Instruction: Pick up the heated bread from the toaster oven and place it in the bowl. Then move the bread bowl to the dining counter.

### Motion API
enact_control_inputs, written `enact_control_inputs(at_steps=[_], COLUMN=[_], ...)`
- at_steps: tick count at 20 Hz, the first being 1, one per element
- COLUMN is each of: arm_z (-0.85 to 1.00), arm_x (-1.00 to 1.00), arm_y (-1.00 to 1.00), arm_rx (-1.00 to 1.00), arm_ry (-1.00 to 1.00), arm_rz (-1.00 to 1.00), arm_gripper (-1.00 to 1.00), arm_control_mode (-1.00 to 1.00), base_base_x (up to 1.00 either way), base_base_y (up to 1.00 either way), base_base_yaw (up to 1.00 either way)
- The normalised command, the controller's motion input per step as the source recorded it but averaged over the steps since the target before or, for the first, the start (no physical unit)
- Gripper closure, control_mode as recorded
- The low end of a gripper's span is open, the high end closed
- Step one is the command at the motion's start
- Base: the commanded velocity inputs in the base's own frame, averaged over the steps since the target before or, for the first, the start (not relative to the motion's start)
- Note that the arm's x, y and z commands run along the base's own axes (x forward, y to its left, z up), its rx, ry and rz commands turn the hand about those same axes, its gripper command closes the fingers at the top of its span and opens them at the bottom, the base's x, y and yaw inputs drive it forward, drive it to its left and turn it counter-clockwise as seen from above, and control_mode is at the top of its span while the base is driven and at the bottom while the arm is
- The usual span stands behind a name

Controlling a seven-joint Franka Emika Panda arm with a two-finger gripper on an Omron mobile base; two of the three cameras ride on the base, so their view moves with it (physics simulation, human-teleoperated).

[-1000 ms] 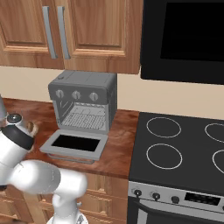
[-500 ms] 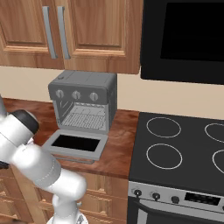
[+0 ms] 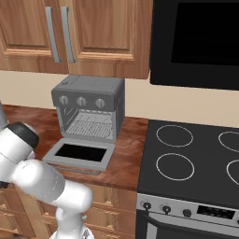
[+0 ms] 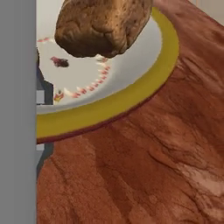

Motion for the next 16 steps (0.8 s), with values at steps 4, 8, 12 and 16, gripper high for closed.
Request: enact_control_inputs(at_steps=[4,8,12,16], arm_z=[0.84,0.97,0.97,1.00], arm_x=[-0.23,-0.24,-0.29,-0.35], arm_y=[0.00,0.00,-0.04,-0.24], arm_rx=[0.00,0.00,0.13,0.21], arm_ry=[-0.34,-0.34,-0.25,0.00], arm_rz=[-0.05,-0.07,-0.13,-0.16], arm_gripper=[1.00,1.00,1.00,1.00], arm_control_mode=[-1.00,-1.00,-1.00,-1.00], base_base_x=[0.00,0.00,0.00,0.00], base_base_y=[0.00,0.00,0.00,0.00], base_base_yaw=[0.00,0.00,0.00,0.00])
